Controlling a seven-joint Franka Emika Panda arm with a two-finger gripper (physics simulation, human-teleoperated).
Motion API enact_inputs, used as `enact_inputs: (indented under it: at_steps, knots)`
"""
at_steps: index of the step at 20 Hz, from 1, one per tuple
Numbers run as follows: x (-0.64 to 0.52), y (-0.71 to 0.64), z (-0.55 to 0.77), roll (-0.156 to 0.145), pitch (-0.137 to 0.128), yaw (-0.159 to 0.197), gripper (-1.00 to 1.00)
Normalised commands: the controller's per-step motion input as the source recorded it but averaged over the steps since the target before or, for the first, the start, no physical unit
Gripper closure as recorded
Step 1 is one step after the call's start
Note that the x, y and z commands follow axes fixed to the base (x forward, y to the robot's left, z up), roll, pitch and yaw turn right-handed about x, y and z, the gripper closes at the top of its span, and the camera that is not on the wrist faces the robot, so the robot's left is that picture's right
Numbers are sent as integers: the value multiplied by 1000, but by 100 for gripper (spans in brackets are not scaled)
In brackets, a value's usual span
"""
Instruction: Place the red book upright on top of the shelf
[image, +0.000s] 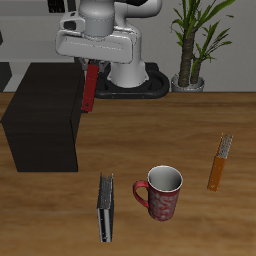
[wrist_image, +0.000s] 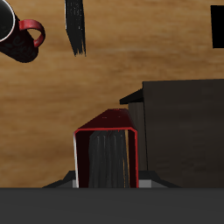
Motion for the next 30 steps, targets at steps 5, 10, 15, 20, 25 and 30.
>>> enact_inputs:
  at_steps: [5,10,15,20,25,30]
  knots:
    - [-105,-295,198,-36,-20,-9,100]
    - [-132,-402,211,-49,-12,-32,100]
    - [-82,-343,57,-94,-13,38,100]
    - [-50,-157,22,-25,2,0,100]
    - [3,-76,-122,-3,40,-32,100]
    - [-53,-160,-92,-10,22,-34,100]
